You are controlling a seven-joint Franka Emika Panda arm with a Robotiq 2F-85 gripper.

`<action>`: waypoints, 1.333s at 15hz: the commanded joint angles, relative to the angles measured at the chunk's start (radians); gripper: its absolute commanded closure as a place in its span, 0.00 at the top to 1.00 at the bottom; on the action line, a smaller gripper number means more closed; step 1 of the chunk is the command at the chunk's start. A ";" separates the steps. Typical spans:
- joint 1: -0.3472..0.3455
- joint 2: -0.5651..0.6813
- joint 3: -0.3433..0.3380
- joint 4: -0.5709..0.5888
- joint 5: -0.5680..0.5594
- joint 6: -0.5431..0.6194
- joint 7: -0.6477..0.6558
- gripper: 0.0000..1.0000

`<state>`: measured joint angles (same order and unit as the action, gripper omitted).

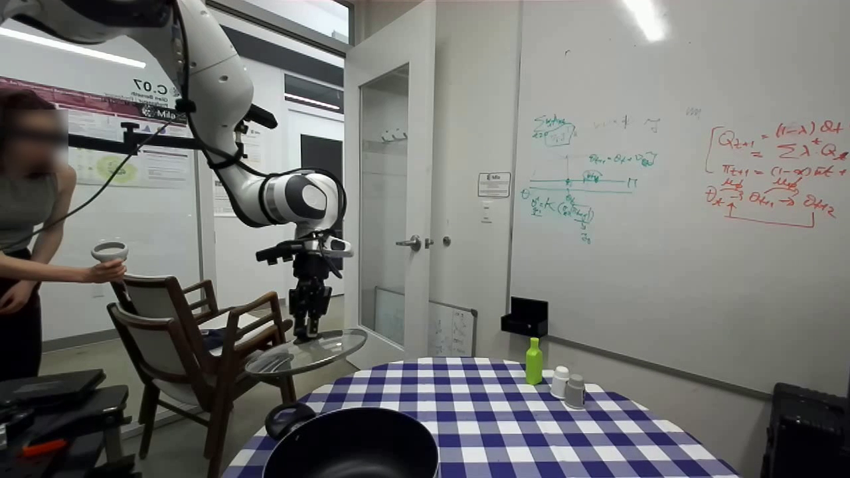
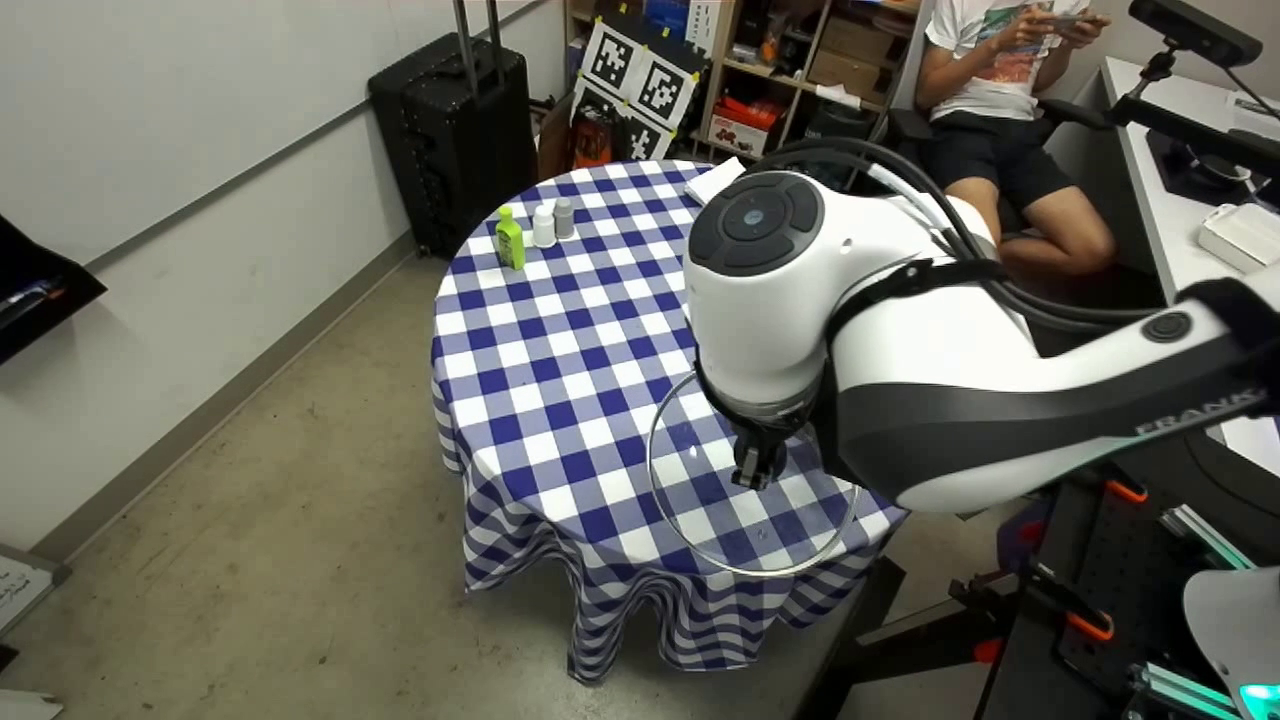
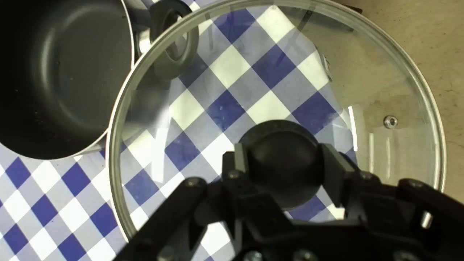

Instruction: Remove the lid from the pot

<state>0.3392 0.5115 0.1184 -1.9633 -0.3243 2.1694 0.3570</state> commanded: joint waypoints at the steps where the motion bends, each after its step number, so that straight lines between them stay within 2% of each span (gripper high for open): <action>1: 0.027 0.152 -0.022 0.228 0.042 -0.115 0.020 0.25; 7: 0.012 0.357 -0.041 0.543 0.094 -0.279 -0.044 0.25; 13: -0.034 0.541 -0.071 0.825 0.123 -0.346 -0.128 0.25; 17: -0.093 0.625 -0.073 0.961 0.161 -0.401 -0.200 0.25; 20: -0.137 0.665 -0.061 1.010 0.198 -0.429 -0.251 0.25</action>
<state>0.2284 1.1187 0.0493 -1.0657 -0.1789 1.8148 0.1707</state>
